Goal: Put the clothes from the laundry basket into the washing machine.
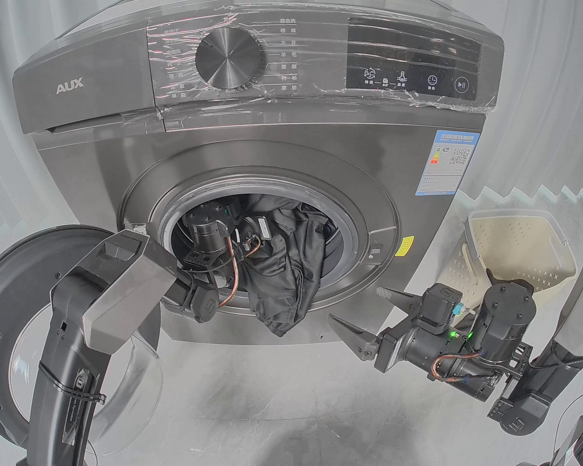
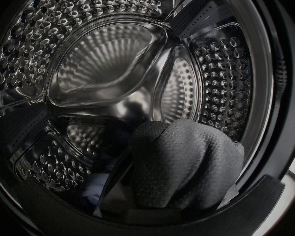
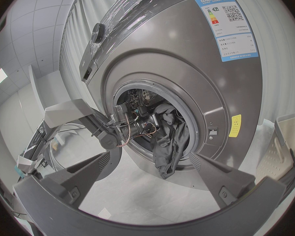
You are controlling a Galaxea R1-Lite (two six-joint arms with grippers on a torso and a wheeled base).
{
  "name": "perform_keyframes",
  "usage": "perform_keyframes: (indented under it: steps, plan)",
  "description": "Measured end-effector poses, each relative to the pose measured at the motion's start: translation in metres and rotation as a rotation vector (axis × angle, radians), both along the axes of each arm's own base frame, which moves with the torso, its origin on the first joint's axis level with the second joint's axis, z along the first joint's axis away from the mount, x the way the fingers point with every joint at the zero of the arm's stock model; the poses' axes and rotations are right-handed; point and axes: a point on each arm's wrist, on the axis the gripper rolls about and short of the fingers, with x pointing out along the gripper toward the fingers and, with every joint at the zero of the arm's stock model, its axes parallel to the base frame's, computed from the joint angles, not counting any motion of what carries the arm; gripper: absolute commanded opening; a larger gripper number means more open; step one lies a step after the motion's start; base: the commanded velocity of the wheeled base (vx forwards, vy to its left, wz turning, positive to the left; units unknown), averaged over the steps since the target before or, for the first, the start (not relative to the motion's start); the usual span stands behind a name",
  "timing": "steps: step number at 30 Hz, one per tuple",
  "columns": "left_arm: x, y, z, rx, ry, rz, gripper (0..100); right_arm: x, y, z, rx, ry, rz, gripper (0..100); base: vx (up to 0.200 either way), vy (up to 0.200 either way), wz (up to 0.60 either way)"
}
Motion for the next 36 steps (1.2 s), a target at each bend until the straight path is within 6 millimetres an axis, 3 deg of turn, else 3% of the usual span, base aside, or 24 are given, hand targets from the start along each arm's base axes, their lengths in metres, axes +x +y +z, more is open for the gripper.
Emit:
perform_keyframes:
  steps: [8,13,14,22,29,36]
  plan:
    - [0.028,0.006,0.011,-0.012,-0.054,0.077,0,0.000,0.001,-0.003,-0.008,0.008,0.001,100,0.000,0.000,0.00]
    - [0.037,0.007,0.005,-0.011,-0.047,0.100,0,0.001,0.001,-0.005,-0.012,0.012,0.001,100,0.000,0.000,0.00]
    - [0.037,0.007,0.004,-0.012,-0.044,0.100,100,0.001,0.001,-0.005,-0.012,0.012,0.002,100,0.000,0.000,0.00]
    - [0.025,0.004,-0.020,-0.011,0.063,0.076,100,0.001,0.002,-0.006,-0.017,0.015,0.002,100,0.000,0.000,0.00]
    - [-0.015,0.003,-0.047,0.077,0.265,-0.017,100,0.001,0.002,-0.006,-0.022,0.011,0.001,100,0.000,0.000,0.00]
    - [-0.053,-0.004,-0.044,0.125,0.359,-0.121,100,0.001,0.002,-0.006,-0.024,0.009,0.002,100,0.000,0.000,0.00]
